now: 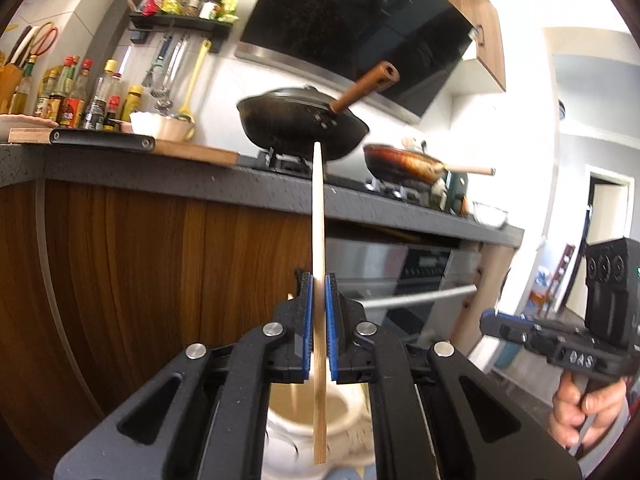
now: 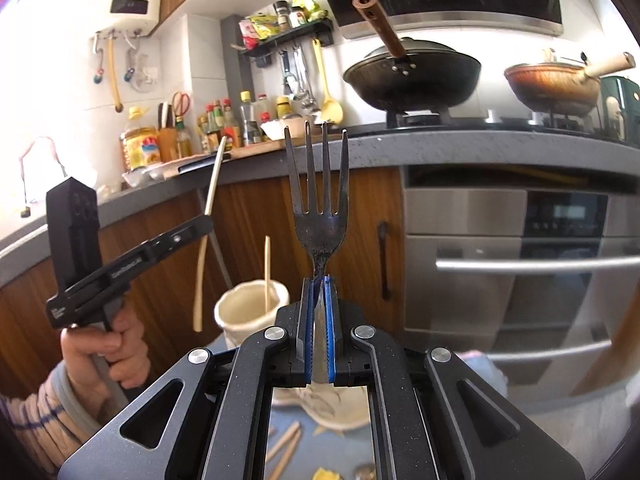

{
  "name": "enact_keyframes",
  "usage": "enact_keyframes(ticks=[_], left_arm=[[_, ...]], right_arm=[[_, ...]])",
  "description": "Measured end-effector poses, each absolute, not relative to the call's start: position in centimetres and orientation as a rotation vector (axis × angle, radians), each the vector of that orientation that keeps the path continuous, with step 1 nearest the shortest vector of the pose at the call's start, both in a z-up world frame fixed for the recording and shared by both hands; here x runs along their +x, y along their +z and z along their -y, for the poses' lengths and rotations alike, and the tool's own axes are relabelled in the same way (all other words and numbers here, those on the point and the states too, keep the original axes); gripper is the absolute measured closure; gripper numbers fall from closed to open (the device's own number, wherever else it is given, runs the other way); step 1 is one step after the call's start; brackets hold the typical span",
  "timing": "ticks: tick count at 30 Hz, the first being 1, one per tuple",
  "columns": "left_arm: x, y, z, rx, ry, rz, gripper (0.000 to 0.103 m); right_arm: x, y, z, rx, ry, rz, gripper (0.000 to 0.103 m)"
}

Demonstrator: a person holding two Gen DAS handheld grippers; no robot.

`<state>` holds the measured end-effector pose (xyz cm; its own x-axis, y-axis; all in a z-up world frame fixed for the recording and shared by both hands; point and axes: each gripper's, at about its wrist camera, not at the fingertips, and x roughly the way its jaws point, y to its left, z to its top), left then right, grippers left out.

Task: Organize utensils
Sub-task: 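Lift chopstick over ceramic holder with left tool while right tool carries silver fork there, then open left tool to drop chopstick in while right tool releases fork into holder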

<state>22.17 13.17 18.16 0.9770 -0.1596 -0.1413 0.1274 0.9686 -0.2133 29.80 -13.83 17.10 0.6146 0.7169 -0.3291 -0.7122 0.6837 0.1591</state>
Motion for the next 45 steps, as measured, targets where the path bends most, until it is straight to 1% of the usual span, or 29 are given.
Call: enact_keyframes(ticks=[7,14,23,34,45], left_arm=[[24.9,17.7,-13.3,-0.223,-0.112,-0.122,0.097],[25.6,14.9,-12.7,-0.209,-0.094,-0.184,0.097],[24.3,12.8,-11.7,-0.156,-0.055,-0.249,0.097],[24.9,11.7,-10.8,-0.105,-0.011,-0.343,0.097],[25.1,11.8,-10.8,-0.089,0.010,-0.359,0.097]], right_arm=[[31.9,16.7,11.9,-0.009,0.816,-0.395,0.097],[33.1,14.2,10.4,-0.040,0.804,-0.461,0.097],[33.5,11.5,8.9,-0.069,0.777,-0.526,0.097],[33.7,10.1,7.4,-0.094,0.774,-0.559,0.097],[34.5,8.9,6.9,-0.100,0.762,-0.587,0.097]])
